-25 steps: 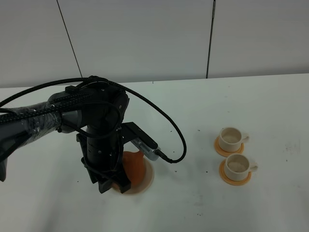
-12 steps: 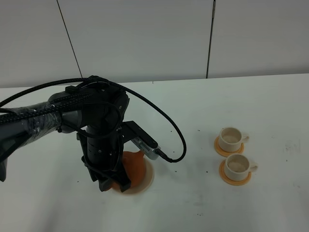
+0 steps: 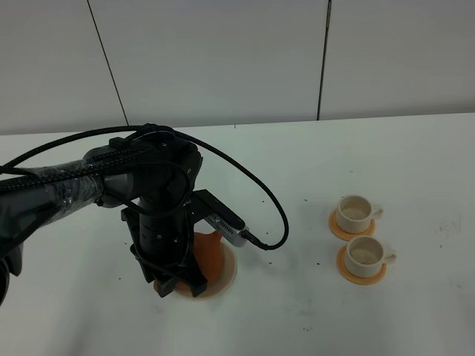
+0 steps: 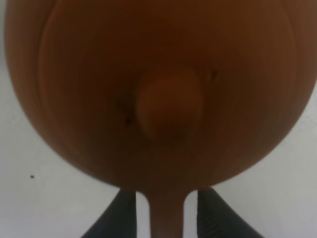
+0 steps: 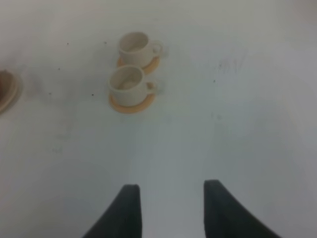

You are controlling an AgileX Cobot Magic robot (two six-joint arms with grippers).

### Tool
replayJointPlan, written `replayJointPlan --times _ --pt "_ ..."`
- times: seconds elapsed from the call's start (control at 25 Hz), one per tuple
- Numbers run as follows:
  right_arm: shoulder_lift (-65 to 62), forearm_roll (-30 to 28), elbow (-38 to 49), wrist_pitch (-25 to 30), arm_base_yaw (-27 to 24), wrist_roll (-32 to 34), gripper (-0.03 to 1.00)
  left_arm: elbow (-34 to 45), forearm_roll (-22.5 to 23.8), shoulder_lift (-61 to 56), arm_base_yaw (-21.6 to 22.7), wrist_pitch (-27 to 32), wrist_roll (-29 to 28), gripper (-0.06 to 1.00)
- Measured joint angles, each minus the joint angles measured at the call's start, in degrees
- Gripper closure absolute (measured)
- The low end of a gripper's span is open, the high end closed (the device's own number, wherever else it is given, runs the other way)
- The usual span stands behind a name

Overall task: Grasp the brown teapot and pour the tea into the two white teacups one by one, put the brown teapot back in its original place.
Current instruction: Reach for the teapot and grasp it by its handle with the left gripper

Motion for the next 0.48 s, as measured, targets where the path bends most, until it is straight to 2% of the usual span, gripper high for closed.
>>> replayJointPlan --times 0.48 --pt "0.0 0.0 0.0 0.0 0.0 0.05 0.67 0.0 -0.44 0.0 0.0 -1.58 -2.22 0.58"
